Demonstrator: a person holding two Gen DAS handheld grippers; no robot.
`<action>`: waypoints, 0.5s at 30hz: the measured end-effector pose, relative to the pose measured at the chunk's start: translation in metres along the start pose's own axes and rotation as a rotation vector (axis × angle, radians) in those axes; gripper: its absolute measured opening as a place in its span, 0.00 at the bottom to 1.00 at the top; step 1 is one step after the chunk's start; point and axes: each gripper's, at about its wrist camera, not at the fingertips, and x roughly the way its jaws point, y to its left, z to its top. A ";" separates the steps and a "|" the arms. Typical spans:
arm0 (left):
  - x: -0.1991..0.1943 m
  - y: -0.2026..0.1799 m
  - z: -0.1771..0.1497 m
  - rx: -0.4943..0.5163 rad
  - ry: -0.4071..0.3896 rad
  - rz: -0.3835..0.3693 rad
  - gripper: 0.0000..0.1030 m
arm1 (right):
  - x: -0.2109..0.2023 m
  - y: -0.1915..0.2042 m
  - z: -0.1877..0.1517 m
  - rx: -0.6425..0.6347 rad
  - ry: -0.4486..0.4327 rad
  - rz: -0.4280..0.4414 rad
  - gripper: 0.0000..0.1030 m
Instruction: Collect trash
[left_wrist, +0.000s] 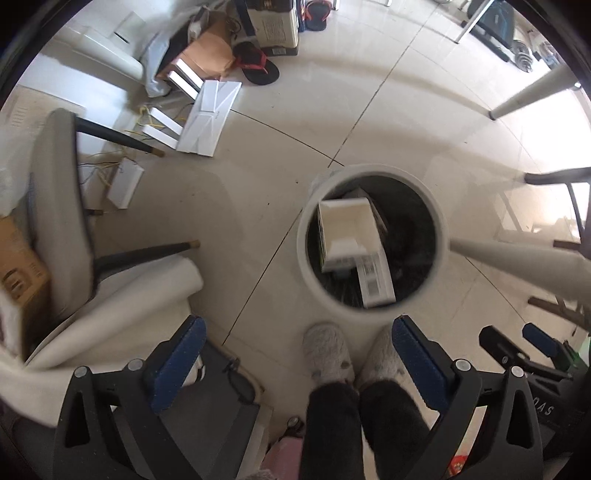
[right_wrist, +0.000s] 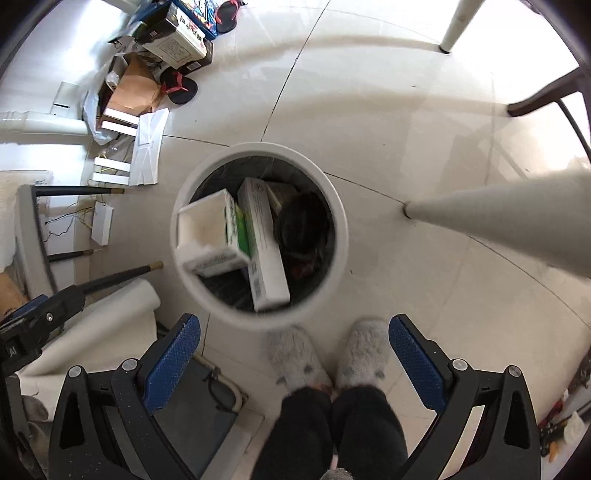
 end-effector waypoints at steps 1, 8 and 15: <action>-0.017 -0.001 -0.008 0.012 -0.007 -0.002 1.00 | -0.015 -0.001 -0.008 0.001 -0.005 0.002 1.00; -0.148 0.001 -0.051 0.106 -0.082 -0.063 1.00 | -0.169 0.002 -0.073 0.033 -0.078 0.071 1.00; -0.286 0.013 -0.082 0.299 -0.185 -0.189 1.00 | -0.320 0.018 -0.141 0.094 -0.157 0.142 1.00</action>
